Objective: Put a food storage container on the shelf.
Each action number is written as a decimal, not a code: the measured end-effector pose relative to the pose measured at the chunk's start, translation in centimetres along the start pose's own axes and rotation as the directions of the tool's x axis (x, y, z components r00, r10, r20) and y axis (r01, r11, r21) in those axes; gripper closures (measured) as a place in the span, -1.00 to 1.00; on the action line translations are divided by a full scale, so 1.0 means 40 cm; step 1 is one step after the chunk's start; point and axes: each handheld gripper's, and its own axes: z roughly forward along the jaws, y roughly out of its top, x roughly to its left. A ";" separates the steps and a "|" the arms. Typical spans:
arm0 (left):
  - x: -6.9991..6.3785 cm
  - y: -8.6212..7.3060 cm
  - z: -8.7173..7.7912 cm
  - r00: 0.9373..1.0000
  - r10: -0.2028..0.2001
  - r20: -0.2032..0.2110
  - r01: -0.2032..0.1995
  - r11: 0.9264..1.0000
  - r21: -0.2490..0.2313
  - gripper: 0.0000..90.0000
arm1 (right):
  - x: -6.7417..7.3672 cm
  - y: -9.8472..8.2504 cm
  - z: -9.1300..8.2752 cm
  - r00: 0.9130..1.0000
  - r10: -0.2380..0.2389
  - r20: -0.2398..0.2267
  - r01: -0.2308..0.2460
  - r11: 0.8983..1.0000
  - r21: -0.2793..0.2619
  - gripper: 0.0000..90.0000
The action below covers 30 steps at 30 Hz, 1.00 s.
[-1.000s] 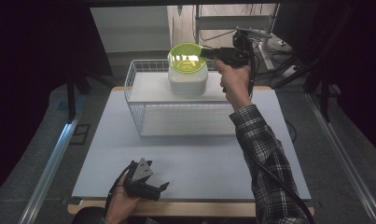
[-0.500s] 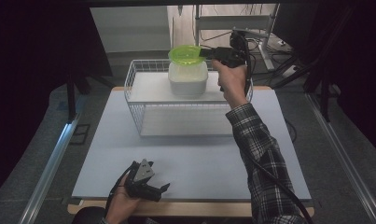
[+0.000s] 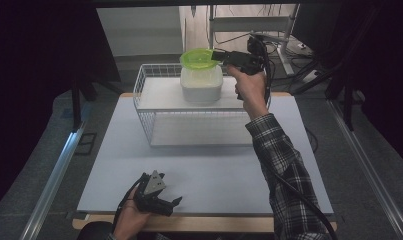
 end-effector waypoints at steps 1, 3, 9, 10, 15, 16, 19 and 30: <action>0.000 0.000 0.000 1.000 0.000 0.000 0.000 1.000 0.000 -0.93 | 0.000 -0.002 -0.003 1.000 -0.004 -0.008 0.004 1.000 -0.003 -0.24; -0.001 0.000 0.001 1.000 0.002 -0.001 -0.002 1.000 0.001 -0.93 | 0.000 -0.008 -0.010 1.000 -0.018 -0.023 0.018 1.000 -0.005 -0.28; -0.001 0.000 0.002 1.000 0.002 -0.002 -0.002 1.000 0.003 -0.93 | 0.010 -0.030 -0.029 0.995 -0.096 -0.032 0.096 0.995 -0.002 -0.40; -0.001 0.001 0.002 1.000 0.002 -0.002 -0.002 1.000 0.001 -0.93 | 0.012 -0.032 -0.033 0.993 -0.109 -0.032 0.109 0.994 -0.003 -0.41; 0.001 0.001 0.000 1.000 -0.004 0.002 0.004 1.000 -0.006 -0.93 | 0.023 -0.044 -0.055 0.985 -0.171 -0.022 0.170 0.985 -0.007 -0.49; 0.001 0.001 -0.001 1.000 -0.005 0.006 0.005 1.000 -0.008 -0.93 | 0.024 -0.047 -0.059 0.983 -0.182 -0.019 0.182 0.983 -0.002 -0.50; 0.001 0.001 -0.001 1.000 -0.010 0.013 0.010 1.000 -0.015 -0.93 | 0.026 -0.057 -0.068 0.978 -0.210 -0.017 0.210 0.978 0.004 -0.53; 0.002 0.001 -0.002 1.000 -0.011 0.014 0.011 1.000 -0.013 -0.93 | 0.023 -0.096 -0.090 0.969 -0.245 -0.026 0.245 0.969 0.024 -0.61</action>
